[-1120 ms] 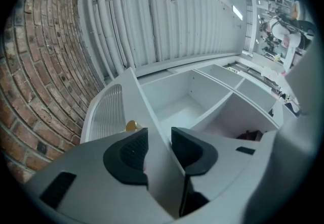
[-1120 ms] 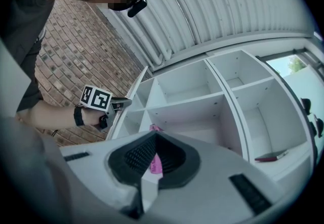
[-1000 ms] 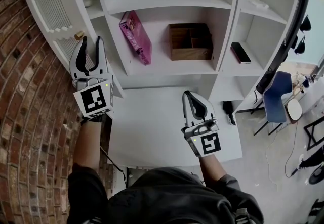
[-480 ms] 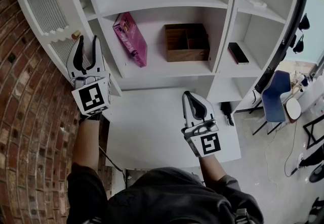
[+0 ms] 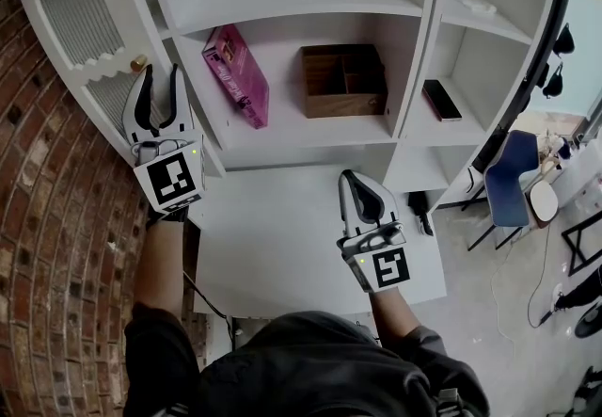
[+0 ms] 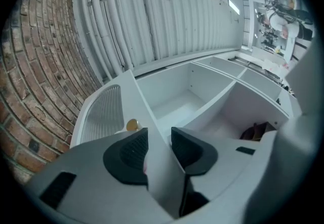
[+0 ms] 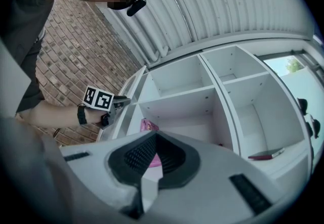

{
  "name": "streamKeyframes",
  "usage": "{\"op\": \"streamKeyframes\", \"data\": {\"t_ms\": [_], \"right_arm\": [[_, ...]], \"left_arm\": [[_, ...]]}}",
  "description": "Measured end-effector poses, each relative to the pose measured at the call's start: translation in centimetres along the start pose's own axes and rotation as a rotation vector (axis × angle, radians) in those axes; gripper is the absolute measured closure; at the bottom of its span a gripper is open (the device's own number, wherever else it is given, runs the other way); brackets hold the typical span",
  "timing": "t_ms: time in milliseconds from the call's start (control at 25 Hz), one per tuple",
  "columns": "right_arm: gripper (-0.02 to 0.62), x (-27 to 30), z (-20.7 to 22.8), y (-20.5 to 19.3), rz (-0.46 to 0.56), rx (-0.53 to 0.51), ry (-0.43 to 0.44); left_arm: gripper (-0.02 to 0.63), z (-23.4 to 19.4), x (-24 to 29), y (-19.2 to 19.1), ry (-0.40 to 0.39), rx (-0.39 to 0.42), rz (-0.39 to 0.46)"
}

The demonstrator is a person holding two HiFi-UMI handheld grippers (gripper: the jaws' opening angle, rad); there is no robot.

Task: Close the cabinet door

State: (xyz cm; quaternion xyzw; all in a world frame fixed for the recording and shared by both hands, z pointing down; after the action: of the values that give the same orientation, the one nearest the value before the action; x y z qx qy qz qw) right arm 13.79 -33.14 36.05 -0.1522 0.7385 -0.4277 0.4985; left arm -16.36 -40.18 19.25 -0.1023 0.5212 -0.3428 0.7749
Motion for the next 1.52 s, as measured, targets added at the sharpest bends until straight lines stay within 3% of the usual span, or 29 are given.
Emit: {"op": "streamKeyframes", "data": {"t_ms": [1520], "right_arm": [[0.595,1.4,3.1,-2.6,-0.036,0.009,-0.02]], "left_arm": [[0.477,1.9,3.0,-3.4,-0.028,0.052,-0.036]]}}
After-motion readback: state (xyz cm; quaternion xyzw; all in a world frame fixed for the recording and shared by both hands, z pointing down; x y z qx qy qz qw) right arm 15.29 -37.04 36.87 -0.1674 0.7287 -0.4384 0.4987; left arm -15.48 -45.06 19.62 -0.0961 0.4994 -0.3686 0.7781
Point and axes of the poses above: the fingertips, and each gripper's own axes: x forward along the fingers, z to its right, y out of its top, the point moved 9 cm from there along -x, backward along the fingers, and after that the axes turned 12 degrees about z, right-handed, at the moved point
